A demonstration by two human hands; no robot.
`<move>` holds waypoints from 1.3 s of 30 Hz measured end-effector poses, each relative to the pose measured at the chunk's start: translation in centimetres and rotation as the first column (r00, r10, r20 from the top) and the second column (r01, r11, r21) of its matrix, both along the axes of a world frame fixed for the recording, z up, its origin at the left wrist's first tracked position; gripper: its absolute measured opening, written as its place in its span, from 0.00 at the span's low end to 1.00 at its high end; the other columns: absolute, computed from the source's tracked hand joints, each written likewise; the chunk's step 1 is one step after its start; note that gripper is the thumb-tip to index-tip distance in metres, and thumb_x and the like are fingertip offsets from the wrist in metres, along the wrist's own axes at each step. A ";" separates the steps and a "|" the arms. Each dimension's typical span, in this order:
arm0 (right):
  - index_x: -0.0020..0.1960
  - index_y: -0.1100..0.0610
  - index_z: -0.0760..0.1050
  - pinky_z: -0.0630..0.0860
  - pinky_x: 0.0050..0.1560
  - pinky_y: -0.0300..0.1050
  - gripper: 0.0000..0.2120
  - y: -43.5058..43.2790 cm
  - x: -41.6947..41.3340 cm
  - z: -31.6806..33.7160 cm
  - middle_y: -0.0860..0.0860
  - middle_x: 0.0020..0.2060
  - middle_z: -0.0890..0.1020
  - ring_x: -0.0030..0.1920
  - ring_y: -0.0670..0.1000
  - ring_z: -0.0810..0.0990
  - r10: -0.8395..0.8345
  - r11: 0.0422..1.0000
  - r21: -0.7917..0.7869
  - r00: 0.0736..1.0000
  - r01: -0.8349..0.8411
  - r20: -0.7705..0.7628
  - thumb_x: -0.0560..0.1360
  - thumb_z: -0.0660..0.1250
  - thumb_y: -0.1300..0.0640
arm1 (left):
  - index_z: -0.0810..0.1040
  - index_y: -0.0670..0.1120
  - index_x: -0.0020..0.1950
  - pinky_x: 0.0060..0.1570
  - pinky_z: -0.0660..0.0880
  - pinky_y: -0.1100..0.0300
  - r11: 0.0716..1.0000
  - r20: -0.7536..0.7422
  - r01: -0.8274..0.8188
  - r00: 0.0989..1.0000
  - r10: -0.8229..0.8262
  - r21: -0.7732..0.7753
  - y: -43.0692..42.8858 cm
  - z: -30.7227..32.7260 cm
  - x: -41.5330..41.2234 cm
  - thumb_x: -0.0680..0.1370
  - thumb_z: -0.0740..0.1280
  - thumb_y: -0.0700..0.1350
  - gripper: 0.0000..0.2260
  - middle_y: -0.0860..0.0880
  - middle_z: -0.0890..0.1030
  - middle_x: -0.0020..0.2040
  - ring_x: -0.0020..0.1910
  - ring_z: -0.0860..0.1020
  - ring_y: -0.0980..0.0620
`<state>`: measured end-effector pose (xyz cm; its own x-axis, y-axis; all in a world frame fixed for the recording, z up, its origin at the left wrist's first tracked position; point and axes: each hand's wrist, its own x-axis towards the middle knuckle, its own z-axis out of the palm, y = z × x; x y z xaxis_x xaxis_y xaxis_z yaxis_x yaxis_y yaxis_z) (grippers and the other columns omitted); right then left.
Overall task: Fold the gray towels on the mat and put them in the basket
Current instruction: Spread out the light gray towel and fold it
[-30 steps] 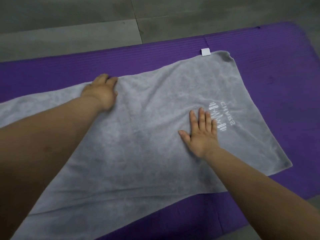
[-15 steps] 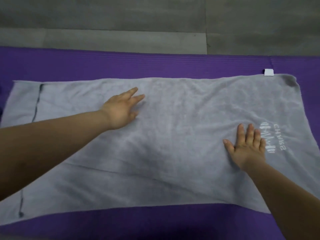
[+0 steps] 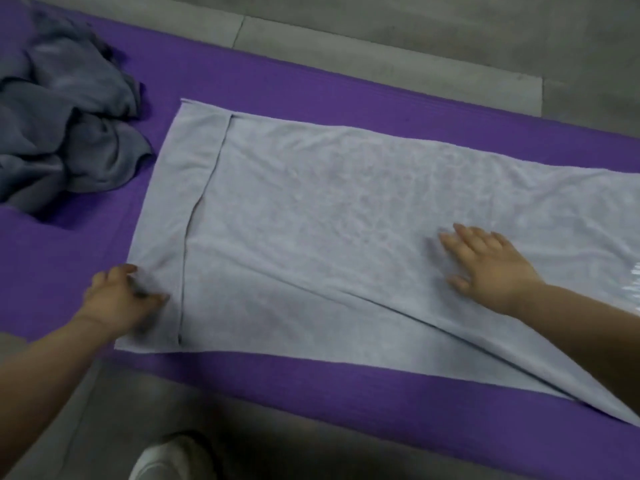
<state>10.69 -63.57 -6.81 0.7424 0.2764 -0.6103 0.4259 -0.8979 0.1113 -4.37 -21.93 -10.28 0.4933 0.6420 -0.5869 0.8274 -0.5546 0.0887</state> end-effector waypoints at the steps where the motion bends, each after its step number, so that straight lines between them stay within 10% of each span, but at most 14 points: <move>1: 0.75 0.52 0.36 0.40 0.74 0.46 0.32 2.7 -0.6 -0.5 0.52 0.76 0.40 0.76 0.52 0.43 0.002 1.000 0.027 1.000 -0.003 0.025 0.79 0.48 0.44 | 0.69 0.39 0.65 0.65 0.64 0.45 1.000 0.026 -0.029 0.999 0.029 0.004 0.5 -0.3 -0.5 0.66 0.75 0.49 0.32 0.34 0.69 0.64 0.66 0.66 0.35; 11: 0.75 0.50 0.46 0.31 0.69 0.44 0.43 15.9 -9.4 -5.6 0.53 0.76 0.44 0.76 0.53 0.41 -0.339 0.903 0.285 0.941 0.321 0.012 0.63 0.34 0.35 | 0.75 0.34 0.58 0.51 0.70 0.53 0.973 0.163 -0.084 0.979 0.120 -0.213 3.4 -1.2 -1.7 0.73 0.69 0.45 0.19 0.35 0.78 0.58 0.57 0.75 0.37; 16: 0.62 0.60 0.75 0.53 0.62 0.51 0.33 15.3 -9.7 -5.8 0.64 0.61 0.76 0.59 0.65 0.76 -0.221 0.942 0.275 0.972 0.190 0.085 0.74 0.46 0.38 | 0.75 0.34 0.56 0.46 0.66 0.57 0.969 0.184 -0.037 0.979 0.084 -0.243 5.2 -0.3 -1.9 0.72 0.70 0.44 0.17 0.35 0.79 0.55 0.54 0.76 0.38; 18: 0.66 0.59 0.71 0.51 0.65 0.49 0.36 16.1 -10.1 -5.8 0.63 0.64 0.74 0.63 0.62 0.74 -0.168 0.958 0.244 0.984 0.149 0.057 0.76 0.39 0.37 | 0.75 0.35 0.51 0.43 0.66 0.56 0.974 0.152 -0.015 0.987 0.051 -0.227 6.0 -0.2 -2.4 0.71 0.72 0.44 0.16 0.37 0.78 0.49 0.48 0.75 0.40; 22: 0.71 0.48 0.32 0.13 0.54 0.37 0.44 15.9 -11.2 -6.4 0.52 0.74 0.36 0.72 0.49 0.31 -0.172 0.944 0.294 0.984 0.151 0.049 0.58 0.24 0.30 | 0.71 0.40 0.48 0.40 0.66 0.56 0.972 0.053 0.013 0.999 0.000 -0.234 6.9 -0.2 -3.0 0.69 0.73 0.48 0.17 0.41 0.76 0.47 0.44 0.73 0.45; 31: 0.75 0.51 0.42 0.25 0.66 0.45 0.45 18.4 -11.5 -6.0 0.55 0.76 0.41 0.76 0.55 0.39 -0.266 0.930 0.279 0.962 0.240 0.062 0.59 0.27 0.42 | 0.72 0.37 0.60 0.54 0.67 0.53 0.970 0.272 -0.125 0.945 0.180 -0.206 6.5 -0.2 -1.4 0.76 0.65 0.49 0.19 0.37 0.76 0.59 0.59 0.73 0.39; 36: 0.65 0.55 0.68 0.45 0.69 0.46 0.29 22.6 -12.9 -5.8 0.58 0.61 0.78 0.61 0.59 0.77 -0.111 0.912 0.407 0.984 0.045 0.141 0.64 0.51 0.53 | 0.69 0.39 0.65 0.60 0.66 0.56 0.981 0.415 -0.082 0.898 0.149 -0.173 7.2 -0.2 2.9 0.76 0.64 0.43 0.18 0.37 0.76 0.57 0.60 0.73 0.41; 39: 0.73 0.55 0.57 0.34 0.73 0.47 0.27 25.1 -13.5 -5.0 0.57 0.75 0.56 0.75 0.57 0.55 0.058 0.924 0.376 0.998 -0.065 0.031 0.74 0.50 0.59 | 0.67 0.41 0.66 0.54 0.68 0.58 0.971 0.432 0.051 0.900 0.057 -0.234 7.2 -0.5 5.6 0.74 0.68 0.40 0.22 0.39 0.76 0.54 0.49 0.74 0.46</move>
<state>-2.81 -38.46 -11.82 0.7267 0.5288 -0.4385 0.4830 -0.8472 -0.2214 1.20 -14.78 -10.76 0.7308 0.5151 -0.4479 0.6779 -0.4708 0.5646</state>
